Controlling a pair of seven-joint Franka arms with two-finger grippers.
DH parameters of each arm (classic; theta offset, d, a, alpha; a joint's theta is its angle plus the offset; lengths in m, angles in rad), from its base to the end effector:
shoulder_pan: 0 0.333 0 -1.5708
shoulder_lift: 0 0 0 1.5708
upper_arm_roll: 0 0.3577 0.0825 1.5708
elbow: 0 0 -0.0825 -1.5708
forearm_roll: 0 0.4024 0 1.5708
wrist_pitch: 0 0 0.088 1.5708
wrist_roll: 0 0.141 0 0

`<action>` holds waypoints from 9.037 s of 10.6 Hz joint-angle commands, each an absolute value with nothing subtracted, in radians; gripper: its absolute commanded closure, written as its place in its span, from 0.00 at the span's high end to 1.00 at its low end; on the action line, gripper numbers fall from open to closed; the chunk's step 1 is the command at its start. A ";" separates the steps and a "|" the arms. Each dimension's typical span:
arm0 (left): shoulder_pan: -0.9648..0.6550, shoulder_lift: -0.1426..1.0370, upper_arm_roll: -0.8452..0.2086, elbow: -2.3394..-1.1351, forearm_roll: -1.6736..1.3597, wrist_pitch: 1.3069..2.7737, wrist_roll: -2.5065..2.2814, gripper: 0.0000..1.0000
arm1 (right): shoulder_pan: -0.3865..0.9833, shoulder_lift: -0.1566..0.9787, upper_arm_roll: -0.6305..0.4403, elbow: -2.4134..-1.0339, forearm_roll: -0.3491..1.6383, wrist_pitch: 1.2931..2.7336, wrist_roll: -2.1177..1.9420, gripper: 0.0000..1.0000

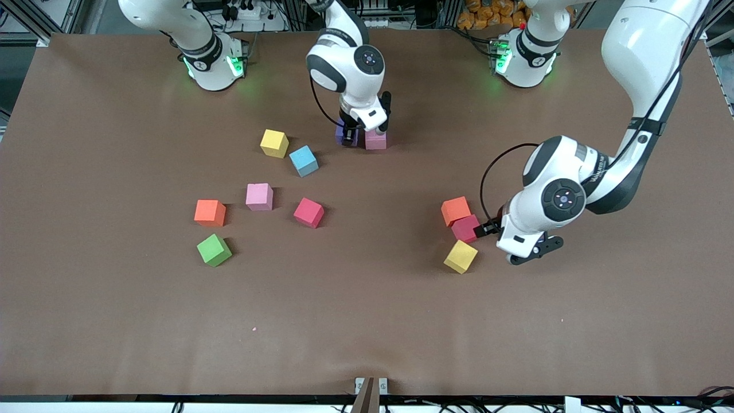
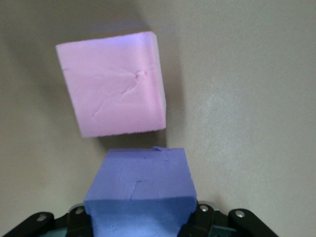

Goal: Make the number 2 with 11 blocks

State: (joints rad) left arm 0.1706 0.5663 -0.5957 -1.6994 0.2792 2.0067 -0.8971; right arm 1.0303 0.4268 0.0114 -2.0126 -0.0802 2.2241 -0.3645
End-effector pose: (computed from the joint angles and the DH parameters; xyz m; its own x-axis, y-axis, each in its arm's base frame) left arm 0.6433 -0.2207 0.2899 0.9153 0.3742 -0.1491 0.3681 -0.9273 -0.0675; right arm 0.3080 0.5173 0.2141 0.1031 0.9706 -0.2173 0.9931 -0.1128 -0.0326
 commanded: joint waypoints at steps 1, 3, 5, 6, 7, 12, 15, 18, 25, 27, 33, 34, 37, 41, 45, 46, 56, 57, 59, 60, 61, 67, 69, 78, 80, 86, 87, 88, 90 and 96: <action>0.109 0.592 -0.592 -1.687 0.284 2.026 -0.968 1.00 | 1.061 0.471 0.003 -1.964 -0.110 2.209 -0.322 0.14; 0.097 0.607 -0.594 -1.686 0.291 2.040 -0.986 1.00 | 1.071 0.497 0.003 -1.947 -0.110 2.215 -0.311 0.14; 0.077 0.606 -0.592 -1.686 0.293 2.040 -0.991 1.00 | 1.072 0.512 0.003 -1.933 -0.130 2.217 -0.311 0.14; 0.096 0.601 -0.592 -1.687 0.301 2.040 -0.968 1.00 | 1.072 0.521 0.003 -1.931 -0.133 2.217 -0.311 0.14; 0.113 0.601 -0.592 -1.689 0.301 2.040 -0.962 1.00 | 1.077 0.528 0.003 -1.928 -0.135 2.218 -0.311 0.14; 0.202 0.607 -0.592 -1.698 0.324 2.040 -0.960 1.00 | 1.080 0.571 0.002 -1.902 -0.141 2.235 -0.311 0.19; 0.262 0.609 -0.591 -1.709 0.392 2.040 -0.842 1.00 | 1.080 0.571 0.002 -1.894 -0.141 2.232 -0.304 1.00; 0.278 0.603 -0.591 -1.715 0.434 2.040 -0.458 1.00 | 1.078 0.526 0.002 -1.896 -0.143 2.206 -0.302 1.00; 0.460 0.565 -0.699 -1.847 0.437 2.136 0.407 1.00 | 0.962 0.362 -0.005 -1.896 -0.143 2.057 -0.229 1.00; 0.503 0.555 -0.704 -1.911 0.437 2.232 0.598 1.00 | 0.866 0.360 -0.005 -1.896 -0.143 2.072 -0.227 1.00; 0.494 0.517 -0.750 -1.983 0.509 2.247 0.598 1.00 | 0.726 0.377 -0.015 -1.957 -0.143 2.108 0.214 1.00; 0.495 0.526 -0.750 -1.990 0.541 2.261 0.597 1.00 | 0.688 0.379 -0.014 -1.957 -0.143 2.106 0.269 1.00; 0.485 0.538 -0.750 -2.008 0.572 2.269 0.548 1.00 | 0.603 0.376 -0.012 -1.989 -0.143 2.114 0.313 1.00; 0.465 0.555 -0.750 -2.025 0.650 2.284 0.487 1.00 | 0.612 0.316 0.050 -2.117 -0.127 2.214 0.298 1.00; 0.472 0.583 -0.747 -2.039 0.707 2.316 0.460 1.00 | 0.611 0.230 0.075 -2.189 -0.104 2.221 0.224 1.00; 0.474 0.584 -0.746 -2.043 0.709 2.321 0.460 1.00 | 0.611 0.207 0.075 -2.218 -0.098 2.230 0.189 1.00; 0.479 0.569 -0.811 -2.068 0.762 2.318 0.385 0.46 | 0.647 0.219 0.074 -2.359 -0.034 2.489 0.161 1.00; 0.482 0.542 -0.843 -2.088 0.744 2.307 0.374 0.46 | 0.647 0.227 0.074 -2.370 -0.034 2.512 0.161 1.00; 0.483 0.496 -0.917 -2.092 0.704 2.219 0.356 0.46 | 0.649 0.233 0.074 -2.378 -0.034 2.525 0.160 1.00; 0.491 0.483 -0.958 -2.091 0.698 2.185 0.354 0.46 | 0.647 0.251 0.074 -2.387 -0.034 2.566 0.161 1.00; 0.498 0.482 -1.015 -2.092 0.693 2.157 0.341 0.46 | 0.649 0.276 0.074 -2.402 -0.034 2.627 0.161 1.00; 0.424 0.495 -1.206 -2.106 0.690 2.054 0.173 0.46 | 0.644 0.285 0.074 -2.402 -0.034 2.648 0.169 0.38; 0.336 0.517 -1.204 -2.100 0.692 2.056 0.167 0.46 | 0.634 0.244 0.074 -2.401 -0.034 2.625 0.184 0.28; 0.069 0.587 -1.099 -2.111 0.713 2.075 0.069 0.48 | 0.548 0.160 0.067 -2.246 -0.032 2.367 0.212 0.29; 0.016 0.601 -1.072 -2.109 0.713 2.082 0.032 0.48 | 0.546 0.158 0.063 -2.243 -0.031 2.364 0.212 0.29; -0.152 0.615 -0.933 -2.094 0.715 2.129 -0.008 0.47 | 0.525 0.147 0.064 -2.244 -0.031 2.355 0.219 0.29; -0.155 0.617 -0.931 -2.094 0.733 2.138 -0.008 0.47 | 0.525 0.147 0.064 -2.244 -0.031 2.355 0.219 0.29; -0.153 0.632 -0.931 -2.094 0.761 2.140 -0.008 0.48 | 0.526 0.147 0.064 -2.244 -0.031 2.355 0.219 0.29; -0.156 0.640 -0.931 -2.094 0.773 2.167 -0.008 0.48 | 0.528 0.147 0.064 -2.244 -0.032 2.355 0.221 0.29; -0.158 0.655 -0.931 -2.095 0.807 2.183 -0.009 0.48 | 0.532 0.149 0.064 -2.247 -0.032 2.355 0.221 0.29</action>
State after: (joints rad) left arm -0.1457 0.6502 -0.9371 -2.1050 0.7755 2.1770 0.0058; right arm 0.5384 0.1716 0.0553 -2.2366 -0.0417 2.3678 0.2099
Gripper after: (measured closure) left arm 0.414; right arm 0.410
